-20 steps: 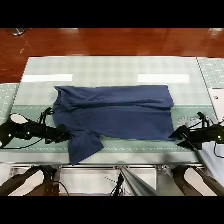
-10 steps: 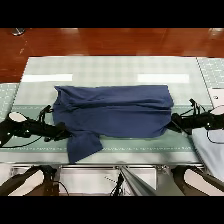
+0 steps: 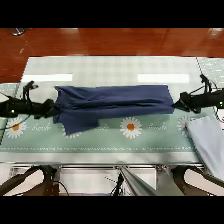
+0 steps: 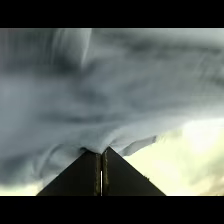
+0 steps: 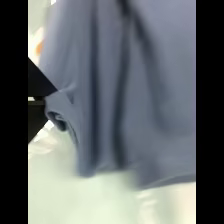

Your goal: Fold the shirts.

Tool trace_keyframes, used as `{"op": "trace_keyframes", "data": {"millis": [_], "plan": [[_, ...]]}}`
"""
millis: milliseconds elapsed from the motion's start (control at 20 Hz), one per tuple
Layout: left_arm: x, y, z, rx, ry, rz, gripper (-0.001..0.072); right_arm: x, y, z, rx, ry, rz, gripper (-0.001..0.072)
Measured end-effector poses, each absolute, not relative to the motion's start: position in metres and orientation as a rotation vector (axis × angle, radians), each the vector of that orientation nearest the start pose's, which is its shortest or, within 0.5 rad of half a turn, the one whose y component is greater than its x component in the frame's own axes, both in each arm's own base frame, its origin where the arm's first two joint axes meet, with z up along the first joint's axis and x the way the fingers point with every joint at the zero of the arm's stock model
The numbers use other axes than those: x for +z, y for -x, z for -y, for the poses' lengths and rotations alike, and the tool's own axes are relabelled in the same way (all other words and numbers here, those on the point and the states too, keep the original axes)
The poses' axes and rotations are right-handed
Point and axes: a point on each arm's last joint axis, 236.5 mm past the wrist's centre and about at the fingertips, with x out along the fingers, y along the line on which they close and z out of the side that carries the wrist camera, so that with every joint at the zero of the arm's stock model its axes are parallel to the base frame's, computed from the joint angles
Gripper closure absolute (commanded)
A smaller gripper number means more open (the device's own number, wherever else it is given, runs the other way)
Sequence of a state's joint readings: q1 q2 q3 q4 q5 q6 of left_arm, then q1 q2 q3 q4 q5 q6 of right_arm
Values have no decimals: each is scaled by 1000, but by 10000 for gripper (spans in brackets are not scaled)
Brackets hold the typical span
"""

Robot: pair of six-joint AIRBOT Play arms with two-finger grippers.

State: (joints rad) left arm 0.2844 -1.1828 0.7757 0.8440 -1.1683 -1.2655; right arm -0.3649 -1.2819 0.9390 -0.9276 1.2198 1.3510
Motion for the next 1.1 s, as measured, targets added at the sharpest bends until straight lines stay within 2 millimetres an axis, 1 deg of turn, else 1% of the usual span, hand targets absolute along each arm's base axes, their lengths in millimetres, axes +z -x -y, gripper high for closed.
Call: {"op": "trace_keyframes", "data": {"millis": [100, 250, 450, 500, 550, 600, 650, 700, 800, 850, 900, 1000, 1100], "plan": [[-27, -345, 54, -264, 713, -1278, 688, -19, -367, -10, 181, -750, -1290, 682], [-27, -383, 53, -259, 727, -1259, 688, -20, -395, -7, 197, -793, -1268, 682], [-31, -431, 53, -255, 747, -1252, 688, -30, -423, -5, 219, -841, -1261, 682], [-34, -442, 53, -253, 754, -1253, 688, -32, -430, -5, 227, -855, -1256, 682], [-37, -448, 54, -255, 761, -1261, 669, -35, -436, -5, 233, -870, -1250, 677], [-43, -452, 55, -261, 767, -1281, 500, -40, -440, -5, 235, -882, -1251, 493], [-49, -453, 57, -264, 774, -1303, 143, -44, -445, -5, 237, -896, -1247, 98], [-55, -453, 59, -271, 778, -1324, 4, -48, -449, -4, 236, -905, -1242, 89], [-59, -451, 58, -285, 780, -1360, 5, -53, -453, -3, 246, -913, -1241, 90], [-57, -449, 52, -289, 773, -1371, 5, -52, -455, 0, 252, -915, -1235, 90], [-54, -447, 40, -281, 755, -1381, 5, -50, -455, 7, 253, -915, -1230, 90], [-43, -437, 9, -243, 722, -1402, 5, -44, -455, 27, 246, -924, -1215, 90], [-30, -422, -32, -159, 689, -1397, 5, -45, -448, 47, 224, -928, -1221, 90]]}}
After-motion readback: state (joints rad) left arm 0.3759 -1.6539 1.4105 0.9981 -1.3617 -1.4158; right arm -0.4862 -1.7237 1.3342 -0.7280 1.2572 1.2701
